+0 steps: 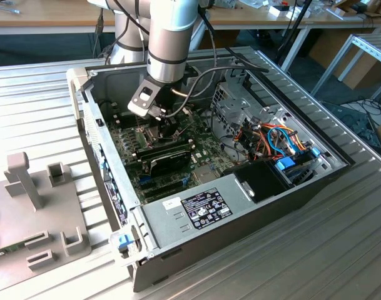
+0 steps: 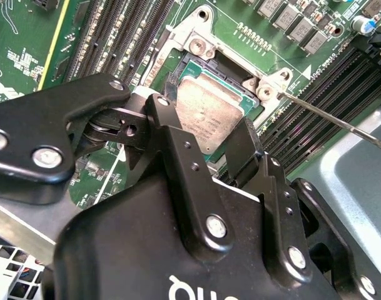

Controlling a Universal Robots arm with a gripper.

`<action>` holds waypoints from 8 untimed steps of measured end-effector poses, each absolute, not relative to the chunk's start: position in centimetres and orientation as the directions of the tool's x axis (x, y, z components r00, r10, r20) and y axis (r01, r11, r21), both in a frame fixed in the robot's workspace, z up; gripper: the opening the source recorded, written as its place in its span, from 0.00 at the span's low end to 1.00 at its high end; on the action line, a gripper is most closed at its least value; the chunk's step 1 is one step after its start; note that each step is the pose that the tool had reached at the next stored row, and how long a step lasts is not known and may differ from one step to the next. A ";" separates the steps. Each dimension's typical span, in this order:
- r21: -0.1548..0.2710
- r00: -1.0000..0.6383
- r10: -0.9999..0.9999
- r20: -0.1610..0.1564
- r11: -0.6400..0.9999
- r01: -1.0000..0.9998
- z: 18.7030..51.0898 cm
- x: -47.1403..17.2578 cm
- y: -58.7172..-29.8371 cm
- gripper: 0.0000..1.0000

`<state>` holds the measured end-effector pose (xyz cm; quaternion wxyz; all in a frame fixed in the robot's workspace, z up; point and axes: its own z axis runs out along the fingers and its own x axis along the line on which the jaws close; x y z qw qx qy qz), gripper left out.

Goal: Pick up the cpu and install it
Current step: 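Place the cpu into insertion slot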

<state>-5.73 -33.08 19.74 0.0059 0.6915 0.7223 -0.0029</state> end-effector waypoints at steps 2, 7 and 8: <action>0.004 -0.043 0.999 -0.013 0.044 0.999 19.7 -5.7 -33.1 0.55; 0.004 -0.043 0.999 -0.013 0.044 0.999 19.7 -5.7 -33.1 0.55; 0.004 -0.043 0.999 -0.013 0.044 0.999 19.7 -5.7 -33.1 0.55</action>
